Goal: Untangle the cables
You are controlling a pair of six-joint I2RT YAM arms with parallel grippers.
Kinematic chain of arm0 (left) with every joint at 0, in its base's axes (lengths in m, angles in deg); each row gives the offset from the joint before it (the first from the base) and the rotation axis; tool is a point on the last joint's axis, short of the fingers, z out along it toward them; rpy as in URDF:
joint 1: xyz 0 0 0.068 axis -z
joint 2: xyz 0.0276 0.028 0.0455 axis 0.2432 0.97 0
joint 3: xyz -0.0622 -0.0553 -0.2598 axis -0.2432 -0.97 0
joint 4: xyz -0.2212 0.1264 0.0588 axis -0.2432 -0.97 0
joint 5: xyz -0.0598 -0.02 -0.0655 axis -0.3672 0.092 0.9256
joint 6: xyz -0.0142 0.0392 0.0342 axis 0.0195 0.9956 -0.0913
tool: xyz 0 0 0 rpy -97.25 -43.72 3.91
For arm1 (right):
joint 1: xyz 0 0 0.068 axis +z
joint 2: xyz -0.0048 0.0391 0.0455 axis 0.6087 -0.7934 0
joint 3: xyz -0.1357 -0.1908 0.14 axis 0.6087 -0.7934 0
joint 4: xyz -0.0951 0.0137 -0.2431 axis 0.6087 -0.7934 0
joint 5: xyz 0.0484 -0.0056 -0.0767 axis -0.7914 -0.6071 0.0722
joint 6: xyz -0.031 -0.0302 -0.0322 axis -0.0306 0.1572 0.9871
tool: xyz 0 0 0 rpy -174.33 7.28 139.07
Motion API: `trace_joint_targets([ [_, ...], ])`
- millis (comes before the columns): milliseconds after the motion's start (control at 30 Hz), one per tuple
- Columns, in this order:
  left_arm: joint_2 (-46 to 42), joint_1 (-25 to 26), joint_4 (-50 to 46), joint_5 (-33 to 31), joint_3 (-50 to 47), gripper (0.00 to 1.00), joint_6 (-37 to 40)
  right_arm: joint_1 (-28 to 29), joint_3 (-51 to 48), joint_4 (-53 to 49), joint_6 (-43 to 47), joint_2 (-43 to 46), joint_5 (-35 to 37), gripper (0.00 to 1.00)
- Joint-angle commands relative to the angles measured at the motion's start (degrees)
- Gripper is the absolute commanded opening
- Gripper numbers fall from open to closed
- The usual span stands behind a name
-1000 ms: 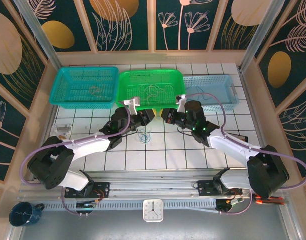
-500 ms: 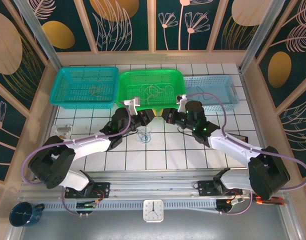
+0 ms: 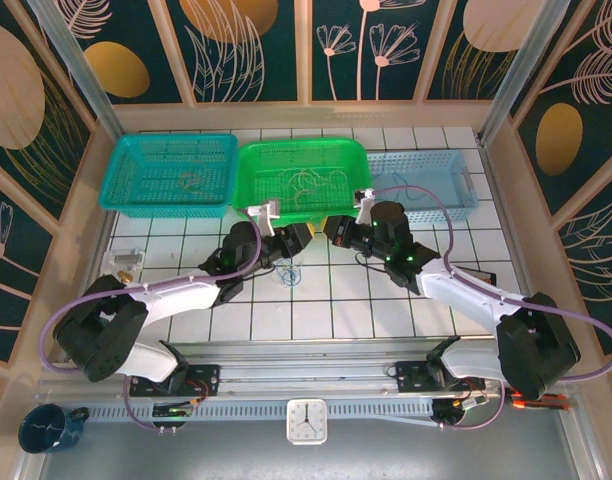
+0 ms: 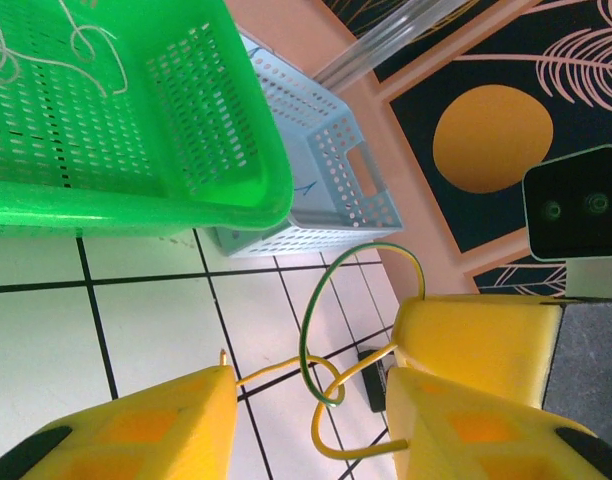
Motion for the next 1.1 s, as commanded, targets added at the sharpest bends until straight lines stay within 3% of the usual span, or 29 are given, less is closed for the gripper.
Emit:
trace_joint_targets([
  [0, -0.6, 0.5, 2.1, -1.1, -0.3, 0.42, 0.2, -0.5, -0.2, 1.8, 0.9, 1.4, 0.7, 0.0],
  [100, -0.1, 0.5, 2.2, -1.3, 0.3, 0.36, 0.5, -0.5, -0.2, 1.9, 0.9, 1.5, 0.3, 0.0],
  [400, 0.9, 0.5, 2.2, -2.2, 2.1, 0.02, 1.1, -0.5, -0.2, 1.8, 1.0, 1.7, 0.0, 0.0],
  [700, -1.0, 0.5, 0.7, -3.4, 2.7, 0.0, 2.4, -0.6, 0.2, 2.0, 1.4, 1.1, 0.1, 0.0],
  [733, -1.5, 0.5, 0.1, -3.7, 2.9, 0.0, 2.9, -0.7, 0.1, 1.9, 1.6, 1.1, 0.2, 0.03],
  [833, -2.7, 0.5, -2.1, -4.6, 3.8, 0.0, 4.2, -1.0, -0.5, 2.8, 2.7, 1.6, 0.7, 0.37],
  [900, -3.4, 0.5, -3.7, -5.0, 4.5, 0.0, 4.9, -1.5, -1.5, 4.2, 3.5, 2.2, 0.7, 0.52],
  [1067, -4.3, 0.5, -5.9, -4.9, 5.9, 0.0, 5.6, -2.5, -5.0, 9.6, 6.8, 3.6, -1.3, 0.61],
])
